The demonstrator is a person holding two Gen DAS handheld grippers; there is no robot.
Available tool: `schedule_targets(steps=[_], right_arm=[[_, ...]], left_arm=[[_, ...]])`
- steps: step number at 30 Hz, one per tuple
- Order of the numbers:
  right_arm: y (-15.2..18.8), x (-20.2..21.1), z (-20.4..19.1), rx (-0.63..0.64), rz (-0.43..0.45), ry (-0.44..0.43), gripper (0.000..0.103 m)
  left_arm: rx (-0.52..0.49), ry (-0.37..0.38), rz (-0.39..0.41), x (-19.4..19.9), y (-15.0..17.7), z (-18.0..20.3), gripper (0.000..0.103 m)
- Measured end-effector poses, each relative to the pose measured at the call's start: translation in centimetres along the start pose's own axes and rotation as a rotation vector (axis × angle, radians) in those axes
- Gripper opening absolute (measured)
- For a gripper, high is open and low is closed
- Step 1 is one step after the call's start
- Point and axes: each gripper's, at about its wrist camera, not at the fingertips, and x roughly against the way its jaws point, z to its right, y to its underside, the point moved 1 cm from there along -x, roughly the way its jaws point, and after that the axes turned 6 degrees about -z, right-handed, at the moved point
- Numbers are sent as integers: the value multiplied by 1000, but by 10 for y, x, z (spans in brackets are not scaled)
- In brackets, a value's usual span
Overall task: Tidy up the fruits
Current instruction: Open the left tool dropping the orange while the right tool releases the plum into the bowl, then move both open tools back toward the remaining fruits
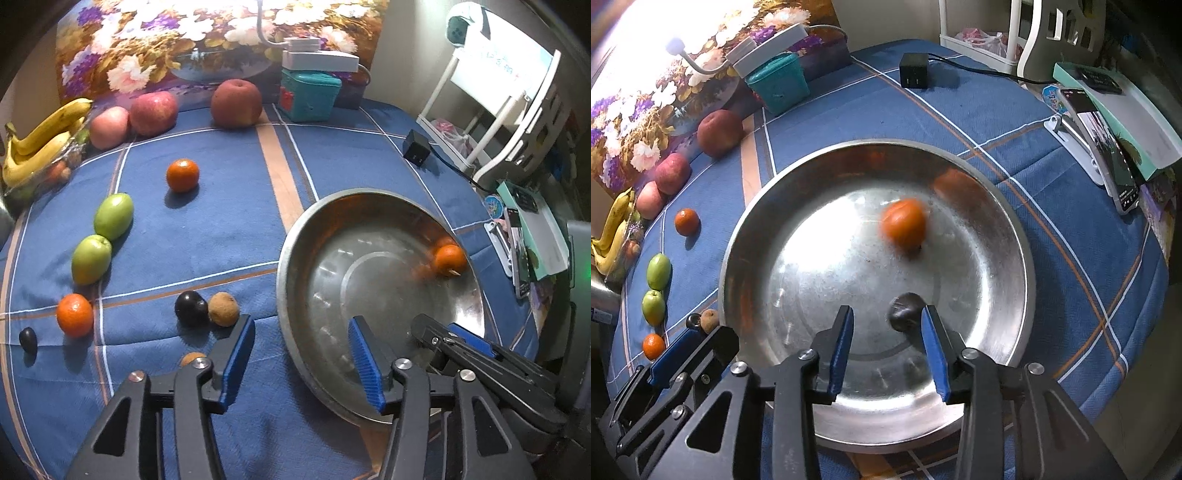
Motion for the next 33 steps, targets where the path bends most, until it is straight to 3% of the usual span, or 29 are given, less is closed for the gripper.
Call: schedule_targets(steps=[3,7,17,21,26,33], right_arm=[[-1,-1,-1,5,-1,-4,43],[-1,-1,-1,13,7,-4,55],[2,-4,-18,91,3,12,55],[7,-4,-32,144,6,18,55],[13,-3,-51,219,12,17,55],[23,-1,-71,287,20,-4,55]], left_arm=[[25,-19,-2,1,0,-7,64],[83,-63,-21,2,1,-23,65],[254,-189,-30,17,10,-85,67],[280,-240,-22,26,14,-102,68],[317,-291,-10,36,18,-127,78],[366,-367,-14,44,24,-158,79]])
